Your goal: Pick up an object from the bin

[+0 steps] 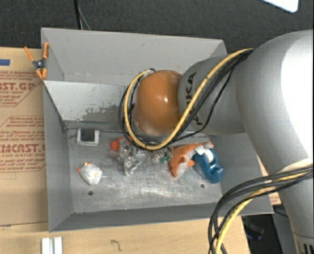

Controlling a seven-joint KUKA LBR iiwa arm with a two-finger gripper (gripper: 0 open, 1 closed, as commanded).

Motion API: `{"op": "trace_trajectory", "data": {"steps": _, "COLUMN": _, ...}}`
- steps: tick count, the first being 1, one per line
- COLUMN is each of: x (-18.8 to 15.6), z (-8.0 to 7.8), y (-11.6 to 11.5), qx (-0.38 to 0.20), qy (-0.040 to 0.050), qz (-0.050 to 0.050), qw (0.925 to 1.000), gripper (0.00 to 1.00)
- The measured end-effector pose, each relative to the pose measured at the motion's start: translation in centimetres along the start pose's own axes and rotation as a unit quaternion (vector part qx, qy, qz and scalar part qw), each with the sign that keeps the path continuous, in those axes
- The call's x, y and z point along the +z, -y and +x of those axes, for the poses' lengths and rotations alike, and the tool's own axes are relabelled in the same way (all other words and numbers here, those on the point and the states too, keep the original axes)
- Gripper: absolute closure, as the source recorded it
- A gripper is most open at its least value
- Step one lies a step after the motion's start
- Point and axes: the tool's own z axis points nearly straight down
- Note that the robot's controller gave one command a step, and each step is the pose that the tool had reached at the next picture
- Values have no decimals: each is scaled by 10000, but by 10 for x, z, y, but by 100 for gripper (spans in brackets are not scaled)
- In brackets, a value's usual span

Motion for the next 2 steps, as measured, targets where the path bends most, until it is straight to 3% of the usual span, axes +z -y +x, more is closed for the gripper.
{"op": "trace_trajectory", "data": {"steps": 1, "x": 2, "z": 2, "y": -2, "qx": 8, "qy": -36, "qz": -23, "qw": 10000, "gripper": 0}}
{"op": "trace_trajectory", "data": {"steps": 2, "x": 2, "z": 2, "y": -2, "qx": 7, "qy": -36, "qz": -24, "qw": 10000, "gripper": 0}}
